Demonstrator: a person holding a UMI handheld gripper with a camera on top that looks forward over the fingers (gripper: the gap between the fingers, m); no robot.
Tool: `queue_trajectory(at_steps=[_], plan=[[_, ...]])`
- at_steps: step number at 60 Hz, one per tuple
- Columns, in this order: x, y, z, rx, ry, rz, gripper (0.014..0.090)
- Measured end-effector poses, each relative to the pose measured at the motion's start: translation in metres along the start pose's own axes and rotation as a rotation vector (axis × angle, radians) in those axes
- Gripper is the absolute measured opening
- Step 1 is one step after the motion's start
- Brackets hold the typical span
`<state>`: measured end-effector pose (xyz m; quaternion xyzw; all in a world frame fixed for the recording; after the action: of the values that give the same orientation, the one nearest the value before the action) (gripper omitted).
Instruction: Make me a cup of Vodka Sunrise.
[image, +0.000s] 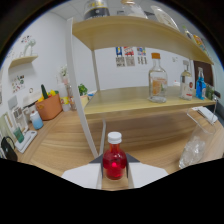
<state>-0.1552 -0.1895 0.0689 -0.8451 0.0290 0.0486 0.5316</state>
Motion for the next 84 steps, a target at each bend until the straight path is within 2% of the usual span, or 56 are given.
queue_trajectory(at_steps=[10,18,40,46,49,50,52,54,69,84], plan=[[-0.003,0.032,0.011,-0.086,0.011,-0.044,0.0341],[-0.010,0.047,0.016,-0.125,-0.007,-0.042,0.0344],[-0.012,0.059,0.002,-0.143,-0.035,-0.108,0.0368],[-0.013,0.062,-0.004,-0.159,-0.056,-0.122,0.0496],[-0.014,0.060,-0.010,-0.169,-0.075,-0.131,0.0685],[-0.015,0.058,-0.012,-0.171,-0.083,-0.132,0.0806],[-0.015,0.054,-0.019,-0.171,-0.096,-0.133,0.0869],[-0.014,0.048,-0.026,-0.167,-0.104,-0.129,0.0844],[0.028,-0.026,-0.111,-0.038,-0.116,-0.108,0.0864],[0.125,-0.030,-0.169,-0.015,-0.015,-0.085,0.0848]])
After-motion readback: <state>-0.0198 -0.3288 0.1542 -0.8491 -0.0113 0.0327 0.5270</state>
